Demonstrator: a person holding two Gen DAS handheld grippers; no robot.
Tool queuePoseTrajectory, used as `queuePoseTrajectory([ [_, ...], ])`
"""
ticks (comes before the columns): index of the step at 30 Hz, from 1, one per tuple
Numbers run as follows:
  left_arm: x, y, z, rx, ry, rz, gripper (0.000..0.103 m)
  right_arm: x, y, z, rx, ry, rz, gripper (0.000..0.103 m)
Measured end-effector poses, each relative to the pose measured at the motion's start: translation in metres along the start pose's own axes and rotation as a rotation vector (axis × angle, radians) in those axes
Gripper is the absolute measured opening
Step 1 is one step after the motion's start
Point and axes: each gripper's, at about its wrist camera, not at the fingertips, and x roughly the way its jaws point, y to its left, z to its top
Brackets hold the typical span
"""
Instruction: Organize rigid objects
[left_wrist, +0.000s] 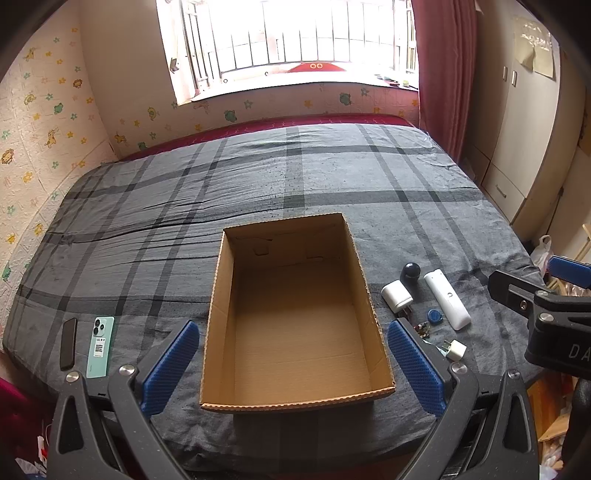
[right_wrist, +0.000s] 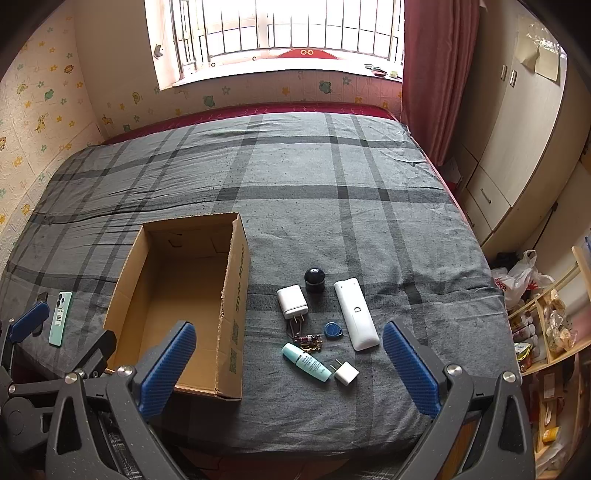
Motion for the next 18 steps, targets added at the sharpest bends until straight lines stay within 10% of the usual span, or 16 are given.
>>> queuePoseTrajectory([
  [18,0.022,0.016,0.007,-0.036,0.012,-0.032,0.103,0.016,-0.011,0.007,0.027,0.027,0.001,0.103],
])
